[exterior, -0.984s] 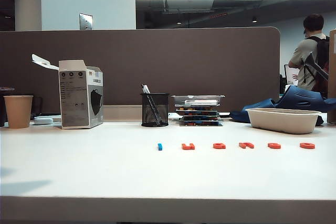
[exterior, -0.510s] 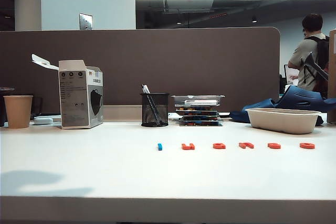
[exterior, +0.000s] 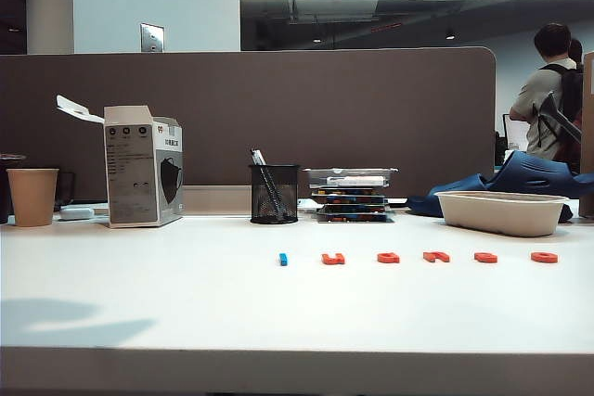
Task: Select the appropriate letters from the row of letter magnets placed on the table to arrange into the word "sun".
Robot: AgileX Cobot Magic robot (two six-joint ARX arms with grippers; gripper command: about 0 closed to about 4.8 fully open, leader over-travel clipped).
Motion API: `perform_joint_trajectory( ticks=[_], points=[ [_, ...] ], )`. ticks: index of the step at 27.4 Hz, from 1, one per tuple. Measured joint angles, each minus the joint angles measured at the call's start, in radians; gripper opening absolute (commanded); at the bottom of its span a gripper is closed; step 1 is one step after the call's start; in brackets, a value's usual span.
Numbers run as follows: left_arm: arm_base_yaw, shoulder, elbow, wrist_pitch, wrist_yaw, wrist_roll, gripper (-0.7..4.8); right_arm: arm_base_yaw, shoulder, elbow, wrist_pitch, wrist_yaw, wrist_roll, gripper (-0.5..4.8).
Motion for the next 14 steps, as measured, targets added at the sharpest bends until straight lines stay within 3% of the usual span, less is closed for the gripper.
perform_joint_trajectory(
  ticks=[5, 14],
  points=[
    [0.000, 0.000, 0.000, 0.000, -0.003, 0.000, -0.03, 0.000, 0.080, 0.144, -0.069, 0.000, -0.005, 1.59],
    [0.000, 0.000, 0.000, -0.001, -0.004, 0.000, -0.03, 0.001, 0.480, 0.484, -0.245, 0.000, -0.005, 1.71]
  ],
)
